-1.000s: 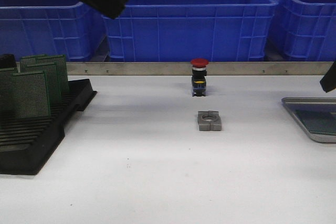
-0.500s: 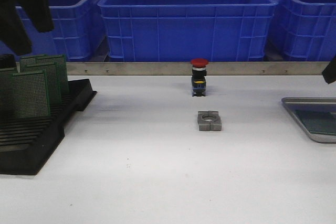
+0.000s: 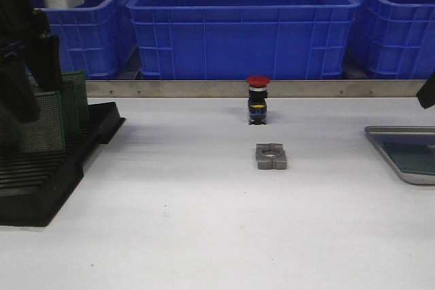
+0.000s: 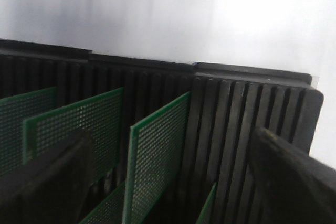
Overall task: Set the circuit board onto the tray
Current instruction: 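Grasp another green board in the rack with the left gripper and lift, then carry the board to the center and grasp it with the right gripper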
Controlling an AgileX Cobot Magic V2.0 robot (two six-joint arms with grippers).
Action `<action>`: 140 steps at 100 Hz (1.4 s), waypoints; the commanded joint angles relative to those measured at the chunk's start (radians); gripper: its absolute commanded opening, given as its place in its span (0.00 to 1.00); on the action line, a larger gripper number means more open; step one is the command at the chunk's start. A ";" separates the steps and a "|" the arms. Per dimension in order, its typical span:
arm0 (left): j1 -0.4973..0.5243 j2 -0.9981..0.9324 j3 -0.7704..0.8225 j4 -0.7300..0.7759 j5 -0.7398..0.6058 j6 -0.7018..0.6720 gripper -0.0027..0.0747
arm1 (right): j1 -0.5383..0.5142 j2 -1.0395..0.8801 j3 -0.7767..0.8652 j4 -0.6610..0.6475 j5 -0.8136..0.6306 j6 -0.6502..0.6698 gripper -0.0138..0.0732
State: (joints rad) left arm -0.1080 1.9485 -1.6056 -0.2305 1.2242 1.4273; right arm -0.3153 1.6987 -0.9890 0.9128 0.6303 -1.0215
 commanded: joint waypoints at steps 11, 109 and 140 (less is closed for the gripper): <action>0.002 -0.024 -0.019 -0.033 0.015 -0.014 0.71 | -0.004 -0.047 -0.026 0.024 0.016 -0.004 0.86; -0.080 -0.132 -0.095 -0.053 0.052 -0.014 0.01 | 0.008 -0.233 -0.026 0.040 0.081 -0.061 0.86; -0.175 -0.145 -0.104 -0.408 0.052 -0.004 0.01 | 0.199 -0.325 -0.026 0.043 0.154 -0.247 0.86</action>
State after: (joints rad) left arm -0.2485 1.8584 -1.6801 -0.4761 1.2289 1.4254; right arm -0.1728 1.4201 -0.9890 0.9126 0.7571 -1.1996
